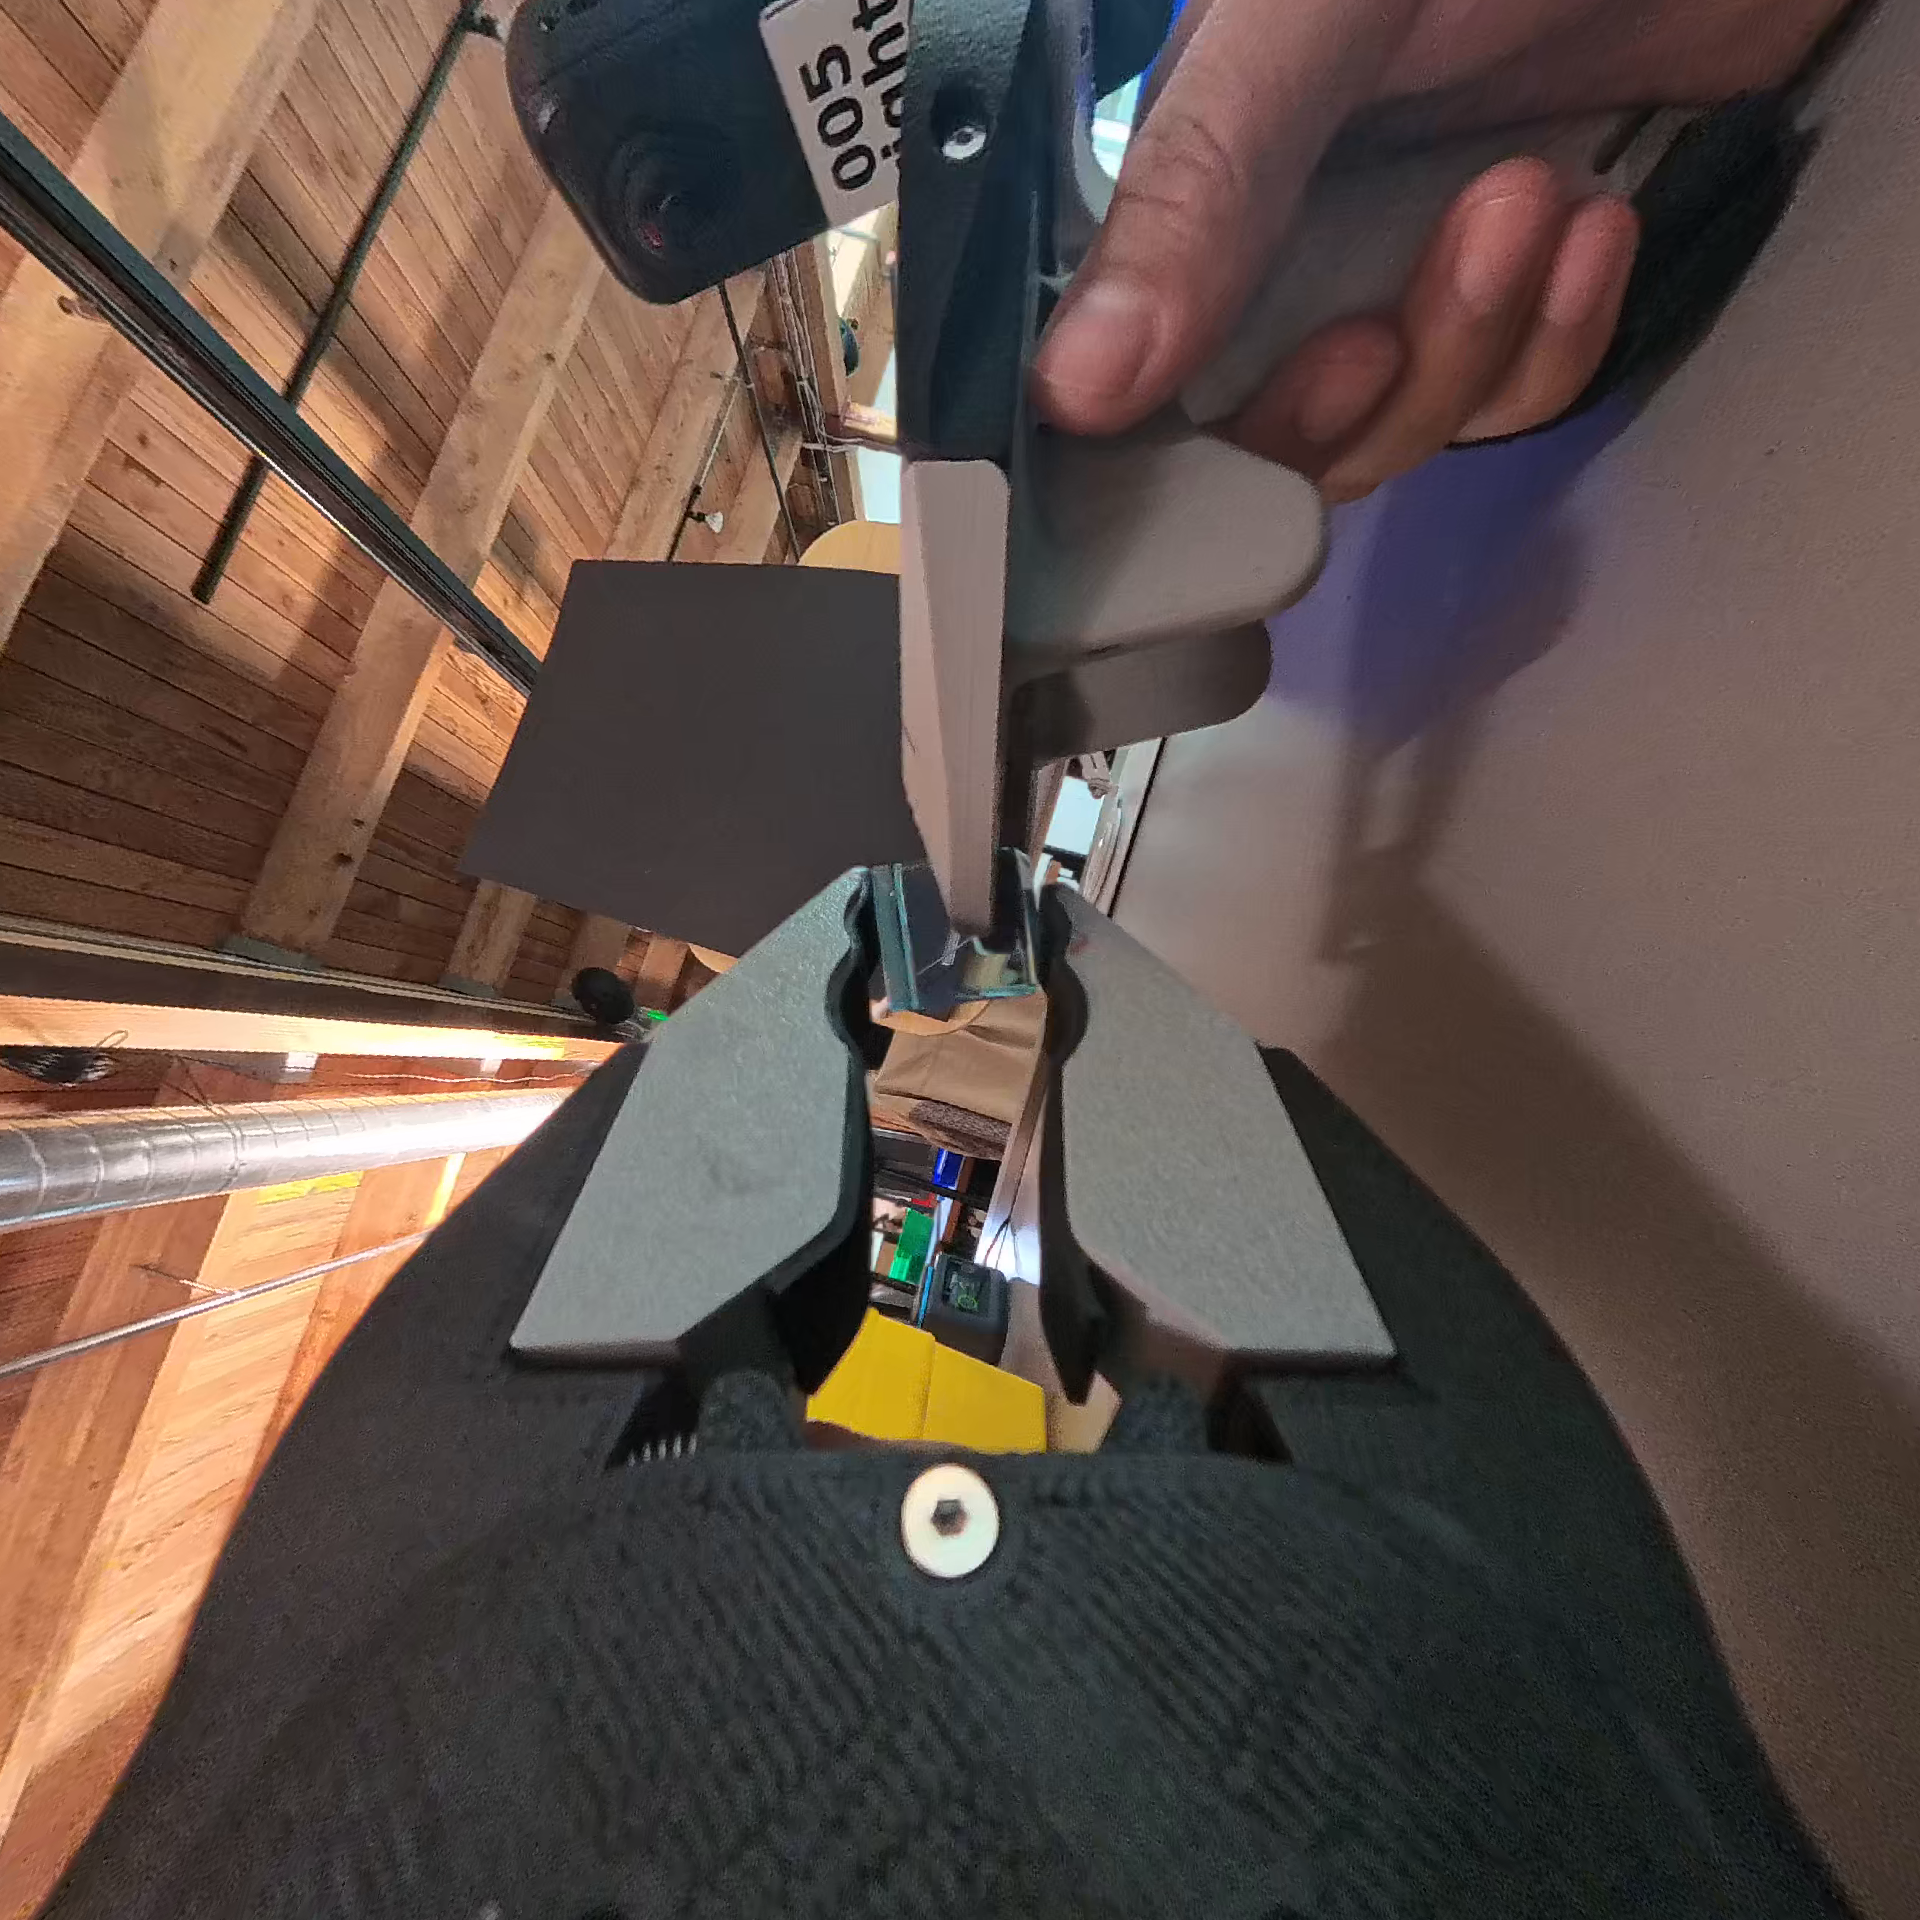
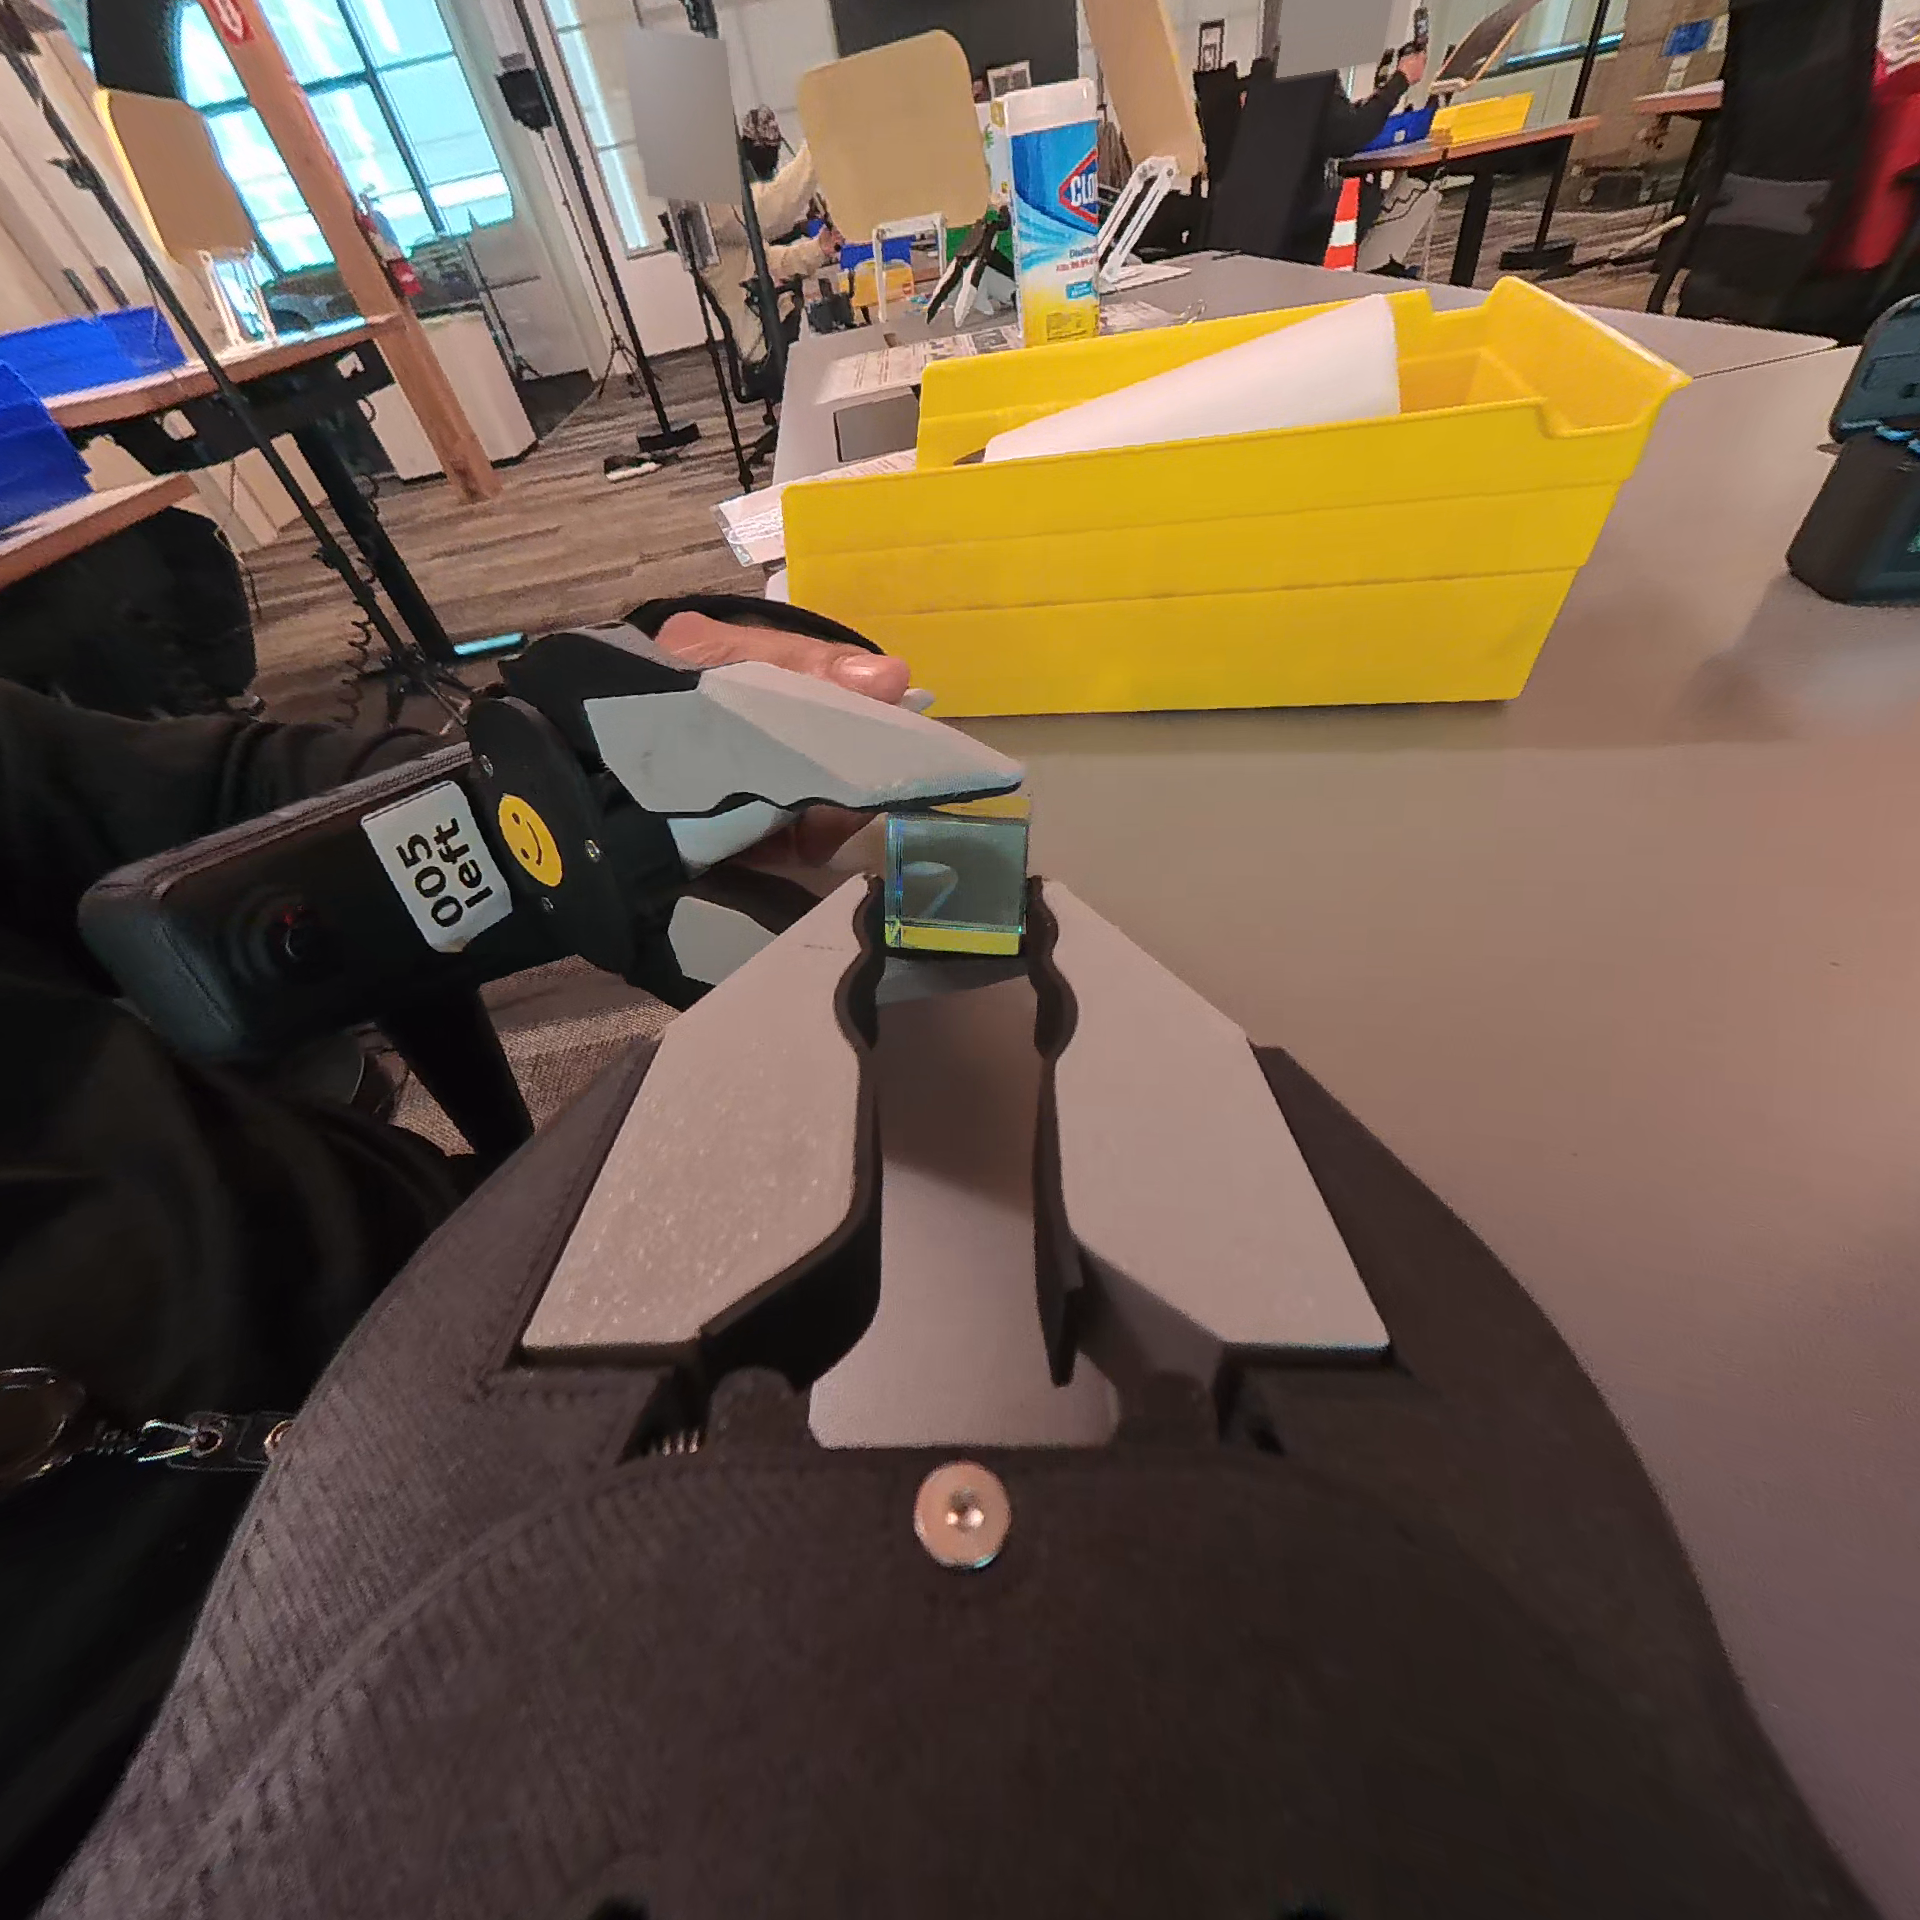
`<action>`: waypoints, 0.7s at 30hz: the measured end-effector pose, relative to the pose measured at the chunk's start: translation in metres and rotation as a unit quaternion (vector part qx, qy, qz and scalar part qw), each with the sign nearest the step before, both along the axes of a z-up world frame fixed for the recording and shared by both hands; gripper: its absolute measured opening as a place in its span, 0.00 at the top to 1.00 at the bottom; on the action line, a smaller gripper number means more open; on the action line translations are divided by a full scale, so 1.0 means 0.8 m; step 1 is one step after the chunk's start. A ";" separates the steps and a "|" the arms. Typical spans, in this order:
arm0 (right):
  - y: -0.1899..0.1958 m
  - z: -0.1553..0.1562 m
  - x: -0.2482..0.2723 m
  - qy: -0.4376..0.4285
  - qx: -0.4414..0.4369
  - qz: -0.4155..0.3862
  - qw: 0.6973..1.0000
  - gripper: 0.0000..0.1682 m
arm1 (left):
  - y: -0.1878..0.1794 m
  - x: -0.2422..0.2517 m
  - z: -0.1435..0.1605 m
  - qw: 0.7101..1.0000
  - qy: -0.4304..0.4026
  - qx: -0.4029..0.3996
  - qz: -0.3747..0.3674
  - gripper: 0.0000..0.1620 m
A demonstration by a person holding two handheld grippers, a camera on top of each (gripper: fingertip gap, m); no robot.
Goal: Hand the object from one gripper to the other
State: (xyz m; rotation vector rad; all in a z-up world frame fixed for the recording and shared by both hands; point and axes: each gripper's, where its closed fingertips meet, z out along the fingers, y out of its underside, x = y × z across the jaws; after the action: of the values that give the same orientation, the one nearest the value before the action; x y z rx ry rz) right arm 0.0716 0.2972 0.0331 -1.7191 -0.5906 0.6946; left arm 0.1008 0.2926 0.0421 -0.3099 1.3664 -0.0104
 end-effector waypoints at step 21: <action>0.006 0.005 0.016 -0.100 0.076 -0.071 0.990 0.85 | 0.002 -0.004 0.000 0.988 0.013 -0.138 -0.062 0.81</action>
State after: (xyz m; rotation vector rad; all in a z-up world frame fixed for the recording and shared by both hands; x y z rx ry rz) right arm 0.0840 0.3022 0.0372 -1.6806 -0.6364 0.3690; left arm 0.0976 0.2942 0.0423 -0.4568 1.4099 -0.3010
